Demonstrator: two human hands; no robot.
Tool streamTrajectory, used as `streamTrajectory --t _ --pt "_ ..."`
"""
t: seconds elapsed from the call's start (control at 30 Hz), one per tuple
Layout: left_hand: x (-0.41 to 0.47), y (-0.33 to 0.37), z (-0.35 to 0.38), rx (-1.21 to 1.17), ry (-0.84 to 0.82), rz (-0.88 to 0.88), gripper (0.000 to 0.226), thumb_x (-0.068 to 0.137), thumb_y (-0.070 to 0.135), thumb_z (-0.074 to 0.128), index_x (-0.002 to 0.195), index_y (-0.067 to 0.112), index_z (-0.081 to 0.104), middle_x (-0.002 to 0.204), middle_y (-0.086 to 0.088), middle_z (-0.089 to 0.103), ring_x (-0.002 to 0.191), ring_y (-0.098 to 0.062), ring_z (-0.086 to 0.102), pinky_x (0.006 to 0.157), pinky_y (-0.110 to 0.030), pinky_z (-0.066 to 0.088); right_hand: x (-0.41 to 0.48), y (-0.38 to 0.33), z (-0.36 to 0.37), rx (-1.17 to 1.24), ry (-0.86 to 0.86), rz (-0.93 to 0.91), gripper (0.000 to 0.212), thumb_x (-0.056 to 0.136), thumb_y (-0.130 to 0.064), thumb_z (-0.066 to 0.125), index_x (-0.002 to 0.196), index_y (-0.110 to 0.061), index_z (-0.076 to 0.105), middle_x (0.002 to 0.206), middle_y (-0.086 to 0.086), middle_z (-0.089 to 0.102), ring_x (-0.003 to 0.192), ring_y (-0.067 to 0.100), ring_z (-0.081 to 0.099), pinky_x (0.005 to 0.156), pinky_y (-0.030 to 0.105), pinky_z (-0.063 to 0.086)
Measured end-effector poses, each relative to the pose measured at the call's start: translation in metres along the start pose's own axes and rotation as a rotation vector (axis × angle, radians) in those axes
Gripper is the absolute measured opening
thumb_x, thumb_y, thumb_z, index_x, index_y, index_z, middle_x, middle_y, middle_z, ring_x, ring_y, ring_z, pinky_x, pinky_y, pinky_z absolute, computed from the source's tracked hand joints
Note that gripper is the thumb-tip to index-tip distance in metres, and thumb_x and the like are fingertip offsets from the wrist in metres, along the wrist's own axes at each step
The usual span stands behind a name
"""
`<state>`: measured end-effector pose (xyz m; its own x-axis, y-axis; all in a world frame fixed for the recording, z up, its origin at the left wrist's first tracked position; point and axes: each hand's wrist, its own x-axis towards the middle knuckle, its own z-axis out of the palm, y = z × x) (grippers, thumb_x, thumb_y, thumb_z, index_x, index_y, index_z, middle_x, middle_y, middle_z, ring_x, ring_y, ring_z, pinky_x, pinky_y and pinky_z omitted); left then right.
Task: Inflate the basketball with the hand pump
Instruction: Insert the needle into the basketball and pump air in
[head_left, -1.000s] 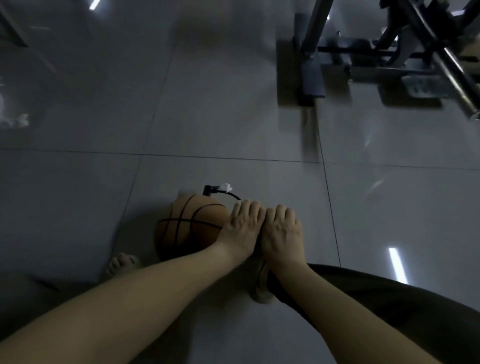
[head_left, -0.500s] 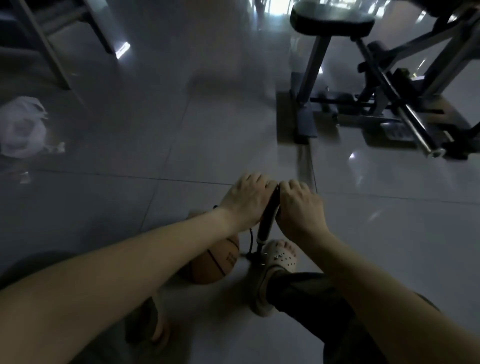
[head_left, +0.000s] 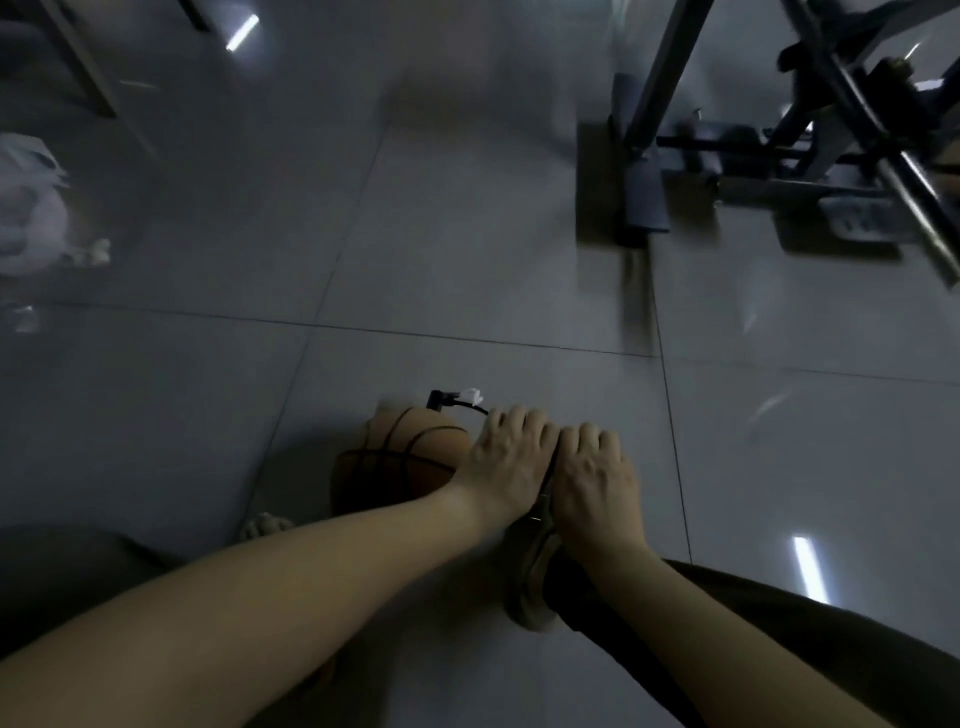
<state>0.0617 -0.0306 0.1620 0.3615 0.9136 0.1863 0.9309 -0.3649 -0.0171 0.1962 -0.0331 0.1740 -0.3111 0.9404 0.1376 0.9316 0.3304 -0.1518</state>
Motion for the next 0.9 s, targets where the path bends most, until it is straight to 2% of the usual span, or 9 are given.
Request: streamTrajectory --t 0.27,0.33,0.4,0.5,0.6,0.7,0.77,0.83,0.9 --pt "-0.007 0.002 0.027 0.068 -0.177 0.000 0.013 0.092 0.021 0.046 0.100 0.013 0.039 0.094 -0.010 0.046 0.081 -0.026 0.041 0.071 -0.038 0.035 -0.004 0.001 0.025 0.001 -0.258 0.080 0.011 0.095 -0.026 0.037 0.103 -0.021 0.043 0.095 0.000 0.037 0.085 0.016 0.036 0.074 0.030 0.038" --pt "-0.005 0.003 0.014 0.090 -0.256 0.013 0.016 0.094 0.020 0.035 0.105 0.012 0.043 0.099 -0.010 0.048 0.086 -0.026 0.044 0.075 -0.038 0.037 -0.001 -0.003 0.017 0.009 -0.299 0.063 0.010 0.098 -0.027 0.044 0.105 -0.020 0.043 0.098 0.001 0.041 0.087 0.017 0.037 0.074 0.029 0.036" --pt "-0.002 0.005 -0.005 0.095 -0.317 0.009 0.034 0.094 0.021 0.022 0.115 0.011 0.046 0.108 -0.010 0.050 0.095 -0.026 0.048 0.083 -0.038 0.039 0.002 -0.004 -0.001 -0.007 -0.351 0.028 0.019 0.097 -0.029 0.050 0.111 -0.017 0.046 0.107 0.004 0.048 0.094 0.020 0.046 0.077 0.029 0.039" --pt "0.001 0.002 -0.035 0.091 -0.383 0.090 0.030 0.100 0.019 0.029 0.123 0.012 0.046 0.119 -0.009 0.052 0.107 -0.026 0.049 0.092 -0.037 0.037 0.004 -0.010 -0.043 -0.033 -0.445 -0.034 0.024 0.095 -0.022 0.054 0.117 -0.014 0.049 0.117 0.006 0.056 0.106 0.023 0.055 0.086 0.031 0.044" --pt "0.004 -0.009 -0.080 0.048 -0.286 0.110 0.034 0.094 0.017 0.028 0.121 0.013 0.048 0.119 -0.007 0.053 0.107 -0.026 0.050 0.092 -0.036 0.037 0.005 -0.017 -0.095 -0.089 -0.336 -0.114 0.026 0.089 -0.017 0.057 0.115 -0.013 0.051 0.113 0.006 0.057 0.102 0.024 0.055 0.087 0.032 0.041" --pt "0.013 -0.018 -0.129 -0.057 -0.005 0.120 0.048 0.087 0.021 0.015 0.111 0.013 0.055 0.105 -0.007 0.057 0.093 -0.025 0.052 0.083 -0.037 0.041 0.016 -0.021 -0.133 -0.112 -0.093 -0.165 0.034 0.084 -0.020 0.032 0.108 -0.012 0.055 0.102 0.006 0.058 0.091 0.024 0.055 0.085 0.035 0.044" --pt "0.019 -0.020 -0.138 -0.052 0.158 0.101 0.044 0.089 0.021 0.017 0.104 0.013 0.057 0.097 -0.006 0.058 0.085 -0.024 0.052 0.078 -0.037 0.043 0.020 -0.022 -0.139 -0.086 0.063 -0.156 0.033 0.084 -0.022 0.031 0.101 -0.011 0.056 0.093 0.006 0.056 0.081 0.021 0.052 0.078 0.035 0.047" --pt "0.014 -0.013 -0.125 -0.034 0.200 0.063 0.033 0.093 0.021 0.026 0.102 0.014 0.057 0.095 -0.006 0.058 0.084 -0.023 0.050 0.077 -0.037 0.042 0.014 -0.022 -0.124 -0.073 0.143 -0.133 0.031 0.088 -0.022 0.028 0.097 -0.010 0.055 0.087 0.006 0.053 0.075 0.019 0.045 0.071 0.035 0.045" --pt "0.002 -0.001 -0.094 0.003 0.165 0.038 0.023 0.095 0.025 0.036 0.101 0.014 0.056 0.095 -0.007 0.056 0.085 -0.024 0.047 0.078 -0.037 0.041 -0.002 -0.020 -0.095 -0.101 0.125 -0.128 0.041 0.087 -0.022 0.017 0.098 -0.009 0.055 0.086 0.008 0.048 0.075 0.021 0.037 0.070 0.035 0.039"
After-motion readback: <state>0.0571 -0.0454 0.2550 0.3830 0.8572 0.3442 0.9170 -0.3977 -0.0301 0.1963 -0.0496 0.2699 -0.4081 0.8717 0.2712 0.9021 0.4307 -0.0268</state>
